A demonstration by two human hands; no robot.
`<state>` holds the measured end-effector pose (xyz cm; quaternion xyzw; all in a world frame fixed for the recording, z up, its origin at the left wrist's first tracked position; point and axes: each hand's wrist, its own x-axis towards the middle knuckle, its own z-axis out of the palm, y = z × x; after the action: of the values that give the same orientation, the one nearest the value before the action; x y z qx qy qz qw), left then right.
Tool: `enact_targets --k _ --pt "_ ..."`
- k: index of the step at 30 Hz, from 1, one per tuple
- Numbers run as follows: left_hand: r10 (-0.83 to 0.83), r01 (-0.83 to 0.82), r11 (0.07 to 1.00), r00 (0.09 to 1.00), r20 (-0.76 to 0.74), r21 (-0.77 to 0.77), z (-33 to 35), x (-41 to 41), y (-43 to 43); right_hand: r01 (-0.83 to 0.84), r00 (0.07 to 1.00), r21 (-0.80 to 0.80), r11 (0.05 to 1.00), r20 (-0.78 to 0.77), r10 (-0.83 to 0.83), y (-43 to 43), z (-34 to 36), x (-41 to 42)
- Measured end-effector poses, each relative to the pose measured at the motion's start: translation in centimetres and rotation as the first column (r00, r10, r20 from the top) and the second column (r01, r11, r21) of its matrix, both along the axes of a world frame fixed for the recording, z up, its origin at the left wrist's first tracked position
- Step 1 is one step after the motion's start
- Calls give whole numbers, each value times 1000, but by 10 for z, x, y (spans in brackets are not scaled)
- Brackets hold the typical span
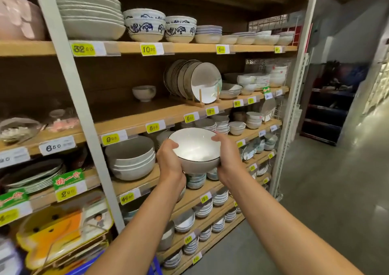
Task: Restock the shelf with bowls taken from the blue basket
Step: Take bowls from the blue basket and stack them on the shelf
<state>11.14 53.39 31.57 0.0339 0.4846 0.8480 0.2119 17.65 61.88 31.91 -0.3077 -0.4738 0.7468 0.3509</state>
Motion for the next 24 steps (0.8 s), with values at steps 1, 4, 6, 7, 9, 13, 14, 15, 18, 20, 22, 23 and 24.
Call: enact_targets --k 1,4,6,7,9,13,14,15,18,20,22,23,24 --pt "7 -7 1000 1000 -6 0 3 -5 9 -8 1000 -17 1000 -6 8 8 2 -7" --pt "29 -28 1000 999 -19 4 9 -27 35 -29 999 -43 999 -16 29 36 10 -32" --pt "52 -52 999 998 -39 -2 11 -46 53 -42 999 -22 999 -21 41 54 14 -49" --pt "64 -64 998 997 -47 -4 13 -55 62 -48 998 -10 999 -30 48 63 16 -59" --pt "80 -81 997 995 -53 -11 16 -76 82 -64 997 -6 998 -35 63 83 22 -78" --pt "114 -117 993 991 -62 -34 22 -108 115 -100 994 -3 995 -50 100 120 34 -113" --pt "129 -132 991 989 -67 -38 24 -116 123 -112 993 0 994 -49 111 129 38 -122" --pt "141 -144 989 988 -69 -45 25 -123 128 -120 992 -1 993 -49 120 135 40 -130" --pt "181 -187 980 979 -91 -65 28 -145 143 -149 988 -27 988 -40 148 154 47 -157" --pt "207 -215 974 973 -103 -71 31 -159 149 -187 982 -33 982 -10 187 164 50 -177" --pt "247 -258 962 961 -127 -84 32 -175 157 -228 973 -35 973 14 229 174 52 -199" --pt "268 -281 956 953 -141 -81 33 -183 160 -247 969 -33 968 12 247 179 52 -211" --pt "290 -303 950 945 -149 -74 34 -192 164 -271 962 -22 962 4 271 183 53 -221"
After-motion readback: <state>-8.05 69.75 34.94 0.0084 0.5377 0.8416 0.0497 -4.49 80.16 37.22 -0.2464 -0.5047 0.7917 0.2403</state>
